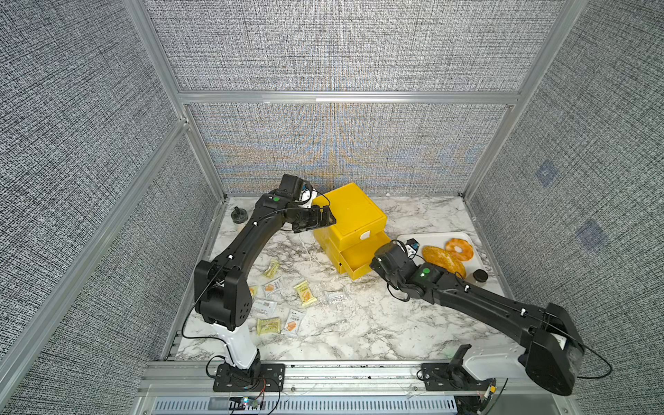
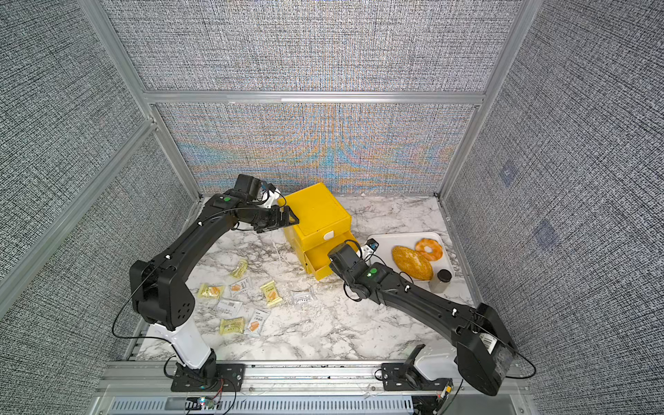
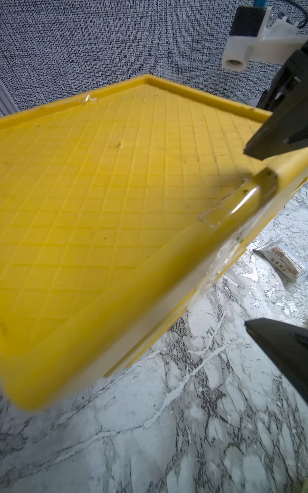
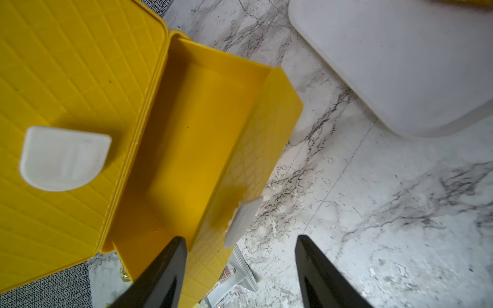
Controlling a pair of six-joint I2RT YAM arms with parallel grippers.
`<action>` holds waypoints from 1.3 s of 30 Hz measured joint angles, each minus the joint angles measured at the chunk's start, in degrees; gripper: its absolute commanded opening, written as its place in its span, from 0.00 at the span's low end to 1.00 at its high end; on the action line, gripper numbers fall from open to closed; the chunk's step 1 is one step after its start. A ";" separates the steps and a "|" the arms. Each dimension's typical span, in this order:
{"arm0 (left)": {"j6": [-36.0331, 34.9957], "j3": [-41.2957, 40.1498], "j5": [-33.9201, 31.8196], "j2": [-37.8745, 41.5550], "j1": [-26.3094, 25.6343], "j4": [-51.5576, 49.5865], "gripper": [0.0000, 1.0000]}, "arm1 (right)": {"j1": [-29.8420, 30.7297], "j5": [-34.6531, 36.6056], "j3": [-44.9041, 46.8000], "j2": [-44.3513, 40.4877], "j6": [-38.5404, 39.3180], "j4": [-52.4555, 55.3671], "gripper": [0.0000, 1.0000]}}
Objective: Place the cookies into the drawer by color
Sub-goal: Open the drawer in the storage box, then pick up the cookie at the center of the board.
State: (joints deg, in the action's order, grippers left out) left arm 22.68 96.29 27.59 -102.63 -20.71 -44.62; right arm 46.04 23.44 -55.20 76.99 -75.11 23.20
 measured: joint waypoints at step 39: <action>20.61 -63.10 -16.85 46.16 -9.18 22.84 0.64 | 13.07 -10.86 35.06 -15.65 44.19 -29.14 0.57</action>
State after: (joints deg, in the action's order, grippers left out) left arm 43.29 33.19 10.74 -56.47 -29.89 -21.78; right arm 59.11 12.58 -20.14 61.34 -30.92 -5.93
